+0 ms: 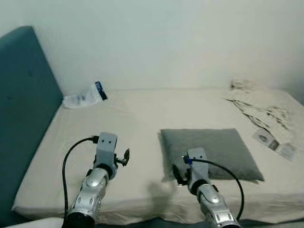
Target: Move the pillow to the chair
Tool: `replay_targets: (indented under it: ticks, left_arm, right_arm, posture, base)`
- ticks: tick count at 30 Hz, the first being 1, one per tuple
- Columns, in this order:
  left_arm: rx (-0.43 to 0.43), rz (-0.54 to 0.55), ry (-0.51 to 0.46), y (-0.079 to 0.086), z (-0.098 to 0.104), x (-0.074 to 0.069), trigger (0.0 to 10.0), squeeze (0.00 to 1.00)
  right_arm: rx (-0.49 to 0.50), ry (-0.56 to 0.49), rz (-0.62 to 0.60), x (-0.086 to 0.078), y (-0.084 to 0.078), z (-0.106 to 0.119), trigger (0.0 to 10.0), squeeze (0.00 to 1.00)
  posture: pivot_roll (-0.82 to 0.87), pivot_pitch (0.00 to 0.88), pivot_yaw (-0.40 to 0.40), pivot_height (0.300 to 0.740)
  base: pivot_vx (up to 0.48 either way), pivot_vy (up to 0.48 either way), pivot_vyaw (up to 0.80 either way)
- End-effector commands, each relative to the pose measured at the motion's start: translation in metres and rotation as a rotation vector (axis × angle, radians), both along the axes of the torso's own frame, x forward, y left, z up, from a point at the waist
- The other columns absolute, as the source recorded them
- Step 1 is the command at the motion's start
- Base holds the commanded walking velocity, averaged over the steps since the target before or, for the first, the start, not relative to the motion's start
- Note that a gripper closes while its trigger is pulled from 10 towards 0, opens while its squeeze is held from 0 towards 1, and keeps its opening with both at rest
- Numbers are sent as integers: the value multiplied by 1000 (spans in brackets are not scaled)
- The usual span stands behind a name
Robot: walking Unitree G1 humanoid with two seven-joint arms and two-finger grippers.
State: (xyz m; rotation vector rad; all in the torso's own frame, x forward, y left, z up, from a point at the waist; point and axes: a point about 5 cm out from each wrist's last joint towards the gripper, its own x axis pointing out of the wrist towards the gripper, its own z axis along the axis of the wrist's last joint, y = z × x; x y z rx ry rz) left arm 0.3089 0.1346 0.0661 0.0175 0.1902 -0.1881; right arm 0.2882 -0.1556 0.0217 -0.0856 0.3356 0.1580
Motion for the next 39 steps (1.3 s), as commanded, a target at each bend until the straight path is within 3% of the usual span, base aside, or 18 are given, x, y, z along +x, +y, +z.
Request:
replay_targets:
  ticks: [1,8,25,29,39]
  left_arm:
    - [22,-1,24,1,-4,0,10000,0]
    - [28,-2,23,-1,-4,0,10000,0]
    - [19,19,34,0,-7,-1,10000,0]
    - [45,37,95,3,-13,-1,10000,0]
    - [39,40,104,2,-15,-2,10000,0]
  right_arm:
    - [11,-7,6,0,4,1,10000,0]
    - [7,-10,5,0,2,2,10000,0]
    - [1,-4,11,-1,1,1,10000,0]
    - [0,-1,11,-1,1,0,10000,0]
    - [-4,3,9,-3,-1,0,10000,0]
  posture:
    - [-40,73,12,740]
    - [-51,73,10,740]
    - [-48,75,2,740]
    - [-48,75,1,740]
    - [-51,71,1,740]
  base:
    - [0,0,0]
    - [0,-76,0]
    - [0,-450,0]
    - [0,0,0]
    - [0,238,0]
